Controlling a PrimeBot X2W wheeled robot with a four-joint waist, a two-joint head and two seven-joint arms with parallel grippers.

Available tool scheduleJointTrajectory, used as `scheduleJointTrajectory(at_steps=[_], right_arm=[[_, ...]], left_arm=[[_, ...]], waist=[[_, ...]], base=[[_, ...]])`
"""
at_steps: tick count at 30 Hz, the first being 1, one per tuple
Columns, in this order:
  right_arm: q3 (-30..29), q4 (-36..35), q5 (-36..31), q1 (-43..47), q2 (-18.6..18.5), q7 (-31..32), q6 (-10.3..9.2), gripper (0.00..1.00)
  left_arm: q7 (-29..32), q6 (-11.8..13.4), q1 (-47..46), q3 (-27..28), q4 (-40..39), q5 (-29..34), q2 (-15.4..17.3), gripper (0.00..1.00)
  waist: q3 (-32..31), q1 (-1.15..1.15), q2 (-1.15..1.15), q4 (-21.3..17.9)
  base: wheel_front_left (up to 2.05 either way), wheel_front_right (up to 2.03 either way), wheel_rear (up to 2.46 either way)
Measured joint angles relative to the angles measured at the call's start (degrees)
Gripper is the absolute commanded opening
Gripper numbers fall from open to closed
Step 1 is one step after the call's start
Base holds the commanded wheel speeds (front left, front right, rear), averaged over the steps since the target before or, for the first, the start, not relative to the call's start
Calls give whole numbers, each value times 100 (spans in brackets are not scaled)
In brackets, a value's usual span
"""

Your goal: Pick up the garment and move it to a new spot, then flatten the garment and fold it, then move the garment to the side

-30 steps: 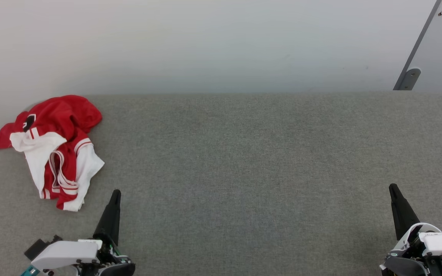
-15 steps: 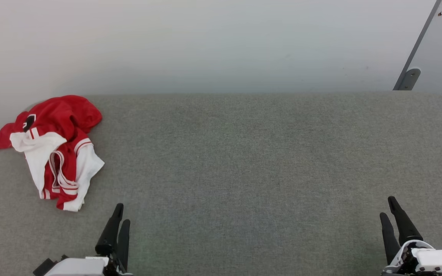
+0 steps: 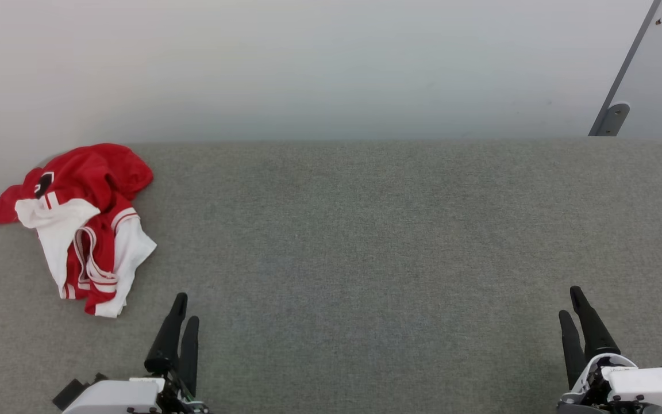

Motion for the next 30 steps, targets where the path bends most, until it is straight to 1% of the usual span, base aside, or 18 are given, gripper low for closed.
scheduleJointTrajectory(at_steps=[12, 21, 24, 26, 30], right_arm=[[170, -98, -219, -33, -3, -285, 0, 100], [266, -162, -432, -69, -7, -467, 0, 100], [265, -163, -694, -73, -7, -533, 0, 100], [264, -163, -860, -79, -10, -568, 0, 100], [226, -172, -1458, -115, -10, -638, 0, 100]], left_arm=[[-86, 0, 1, -96, -138, -147, 22, 100], [-179, 0, 51, -141, -203, -157, 101, 100], [-238, -1, 54, -162, -218, -82, 156, 100], [-333, -1, 55, -202, -225, 127, 237, 100], [-555, -1, 57, -291, -223, 537, 382, 100]], waist=[[-19, 0, 0, 3], [-46, 0, 0, -1], [-58, 0, 0, -3], [-67, 0, 0, -5], [-84, 0, 0, -7]], base=[[0, 0, 0], [0, 0, 0], [0, 0, 0], [0, 0, 0], [0, 0, 0]])
